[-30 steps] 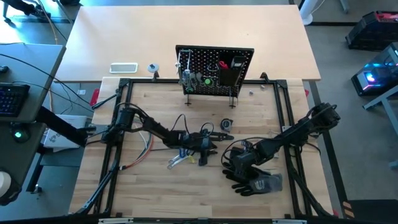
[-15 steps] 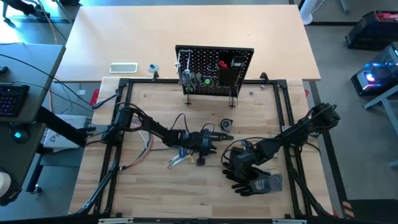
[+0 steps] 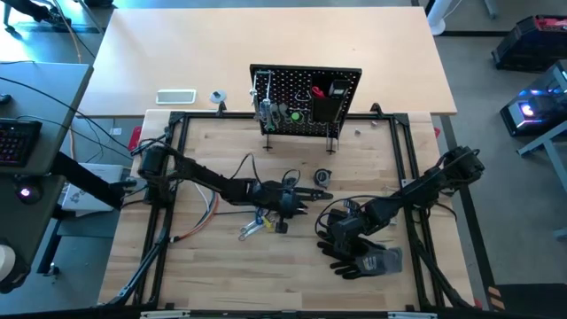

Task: Hang tools onto peg board
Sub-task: Put the socket into the black bin on the peg board

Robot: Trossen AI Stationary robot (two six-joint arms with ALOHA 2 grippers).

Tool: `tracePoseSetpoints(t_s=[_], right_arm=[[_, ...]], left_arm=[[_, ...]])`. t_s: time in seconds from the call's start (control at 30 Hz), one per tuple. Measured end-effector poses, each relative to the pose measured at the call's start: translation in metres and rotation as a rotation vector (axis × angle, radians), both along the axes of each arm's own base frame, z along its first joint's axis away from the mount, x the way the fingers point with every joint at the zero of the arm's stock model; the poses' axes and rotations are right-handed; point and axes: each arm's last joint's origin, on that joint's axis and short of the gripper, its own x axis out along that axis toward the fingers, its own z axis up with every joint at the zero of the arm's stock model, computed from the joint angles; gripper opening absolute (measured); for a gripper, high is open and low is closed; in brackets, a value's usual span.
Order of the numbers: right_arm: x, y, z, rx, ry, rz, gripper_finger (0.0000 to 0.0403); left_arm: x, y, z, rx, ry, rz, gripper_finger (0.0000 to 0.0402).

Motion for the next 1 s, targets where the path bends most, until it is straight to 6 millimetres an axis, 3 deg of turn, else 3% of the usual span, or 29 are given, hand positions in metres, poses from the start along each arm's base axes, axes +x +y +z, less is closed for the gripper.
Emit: tracePoseSetpoints(t_s=[0.17, 0.57, 0.83, 1.0], right_arm=[[0.000, 0.000, 0.000, -0.006, -0.003, 0.000, 0.0089], [0.001, -0.001, 0.000, -0.034, -0.023, -0.002, 0.0089], [0.002, -0.001, 0.001, -0.056, -0.045, -0.012, 0.0089], [0.003, -0.001, 0.001, -0.059, -0.054, -0.014, 0.0089]], left_arm=[[-0.007, 0.001, 0.034, 0.040, -0.087, -0.019, 0.0051], [-0.012, 0.006, 0.152, 0.292, -0.287, -0.039, 0.0051], [-0.007, 0.040, 0.221, 0.419, -0.387, 0.062, 0.0051], [-0.010, 0.060, 0.249, 0.448, -0.425, 0.121, 0.0051]])
